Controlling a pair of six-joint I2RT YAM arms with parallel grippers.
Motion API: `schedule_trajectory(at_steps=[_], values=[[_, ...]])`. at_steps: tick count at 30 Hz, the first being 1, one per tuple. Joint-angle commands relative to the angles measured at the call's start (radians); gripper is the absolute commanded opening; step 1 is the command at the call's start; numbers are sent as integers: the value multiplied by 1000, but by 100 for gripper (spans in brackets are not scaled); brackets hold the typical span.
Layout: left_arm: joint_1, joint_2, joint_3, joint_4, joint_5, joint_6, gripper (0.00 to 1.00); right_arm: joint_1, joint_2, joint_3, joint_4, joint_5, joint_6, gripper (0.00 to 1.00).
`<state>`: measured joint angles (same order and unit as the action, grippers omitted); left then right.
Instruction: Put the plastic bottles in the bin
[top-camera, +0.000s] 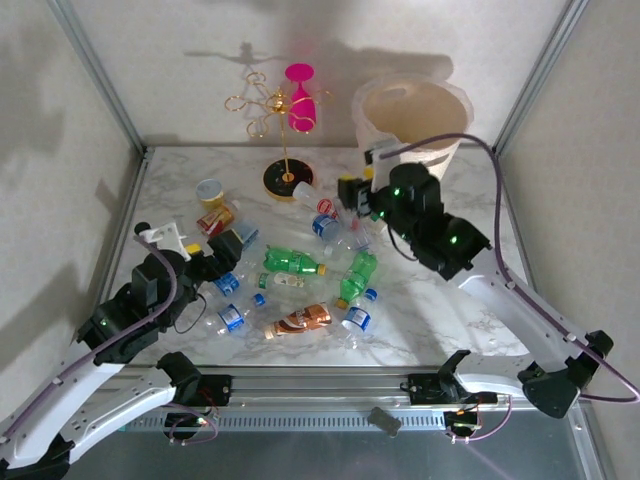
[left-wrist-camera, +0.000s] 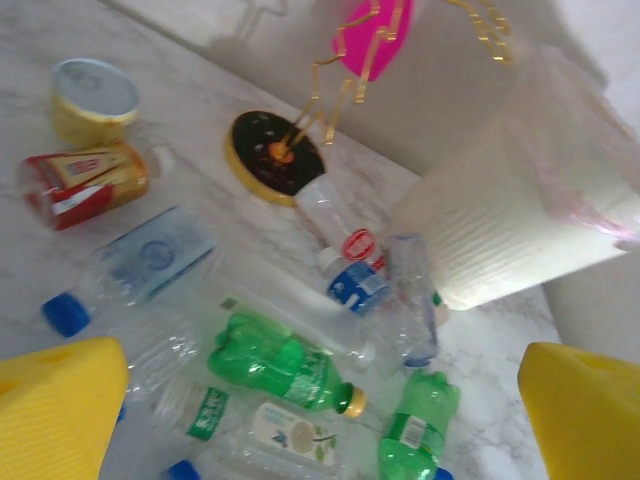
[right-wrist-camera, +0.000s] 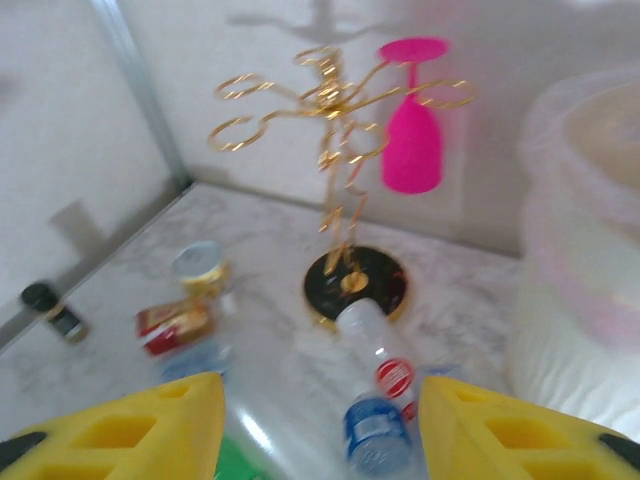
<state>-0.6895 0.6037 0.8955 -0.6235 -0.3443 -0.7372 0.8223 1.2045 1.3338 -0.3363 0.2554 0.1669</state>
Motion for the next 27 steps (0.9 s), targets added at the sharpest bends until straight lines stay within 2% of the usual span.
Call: schedule_trajectory(at_steps=[1, 5, 11, 14, 18, 20, 27], values=[[4, 0, -6, -169, -80, -145, 100, 79, -7, -51, -32, 99, -26, 55], [4, 37, -20, -247, -37, -182, 100, 112, -17, -132, -29, 113, -2, 56], [4, 132, -23, -352, 110, -172, 100, 112, -39, -229, -18, 124, 5, 58], [3, 181, -22, -387, 175, -102, 100, 112, -49, -266, -16, 124, 2, 59], [4, 204, -66, -391, 179, -1, 98, 111, -67, -320, 10, 115, -17, 62], [2, 247, -89, -379, 215, 34, 97, 111, -67, -336, 18, 108, -25, 63], [-22, 374, -112, -361, 217, 41, 96, 112, -83, -368, 36, 98, -27, 65]])
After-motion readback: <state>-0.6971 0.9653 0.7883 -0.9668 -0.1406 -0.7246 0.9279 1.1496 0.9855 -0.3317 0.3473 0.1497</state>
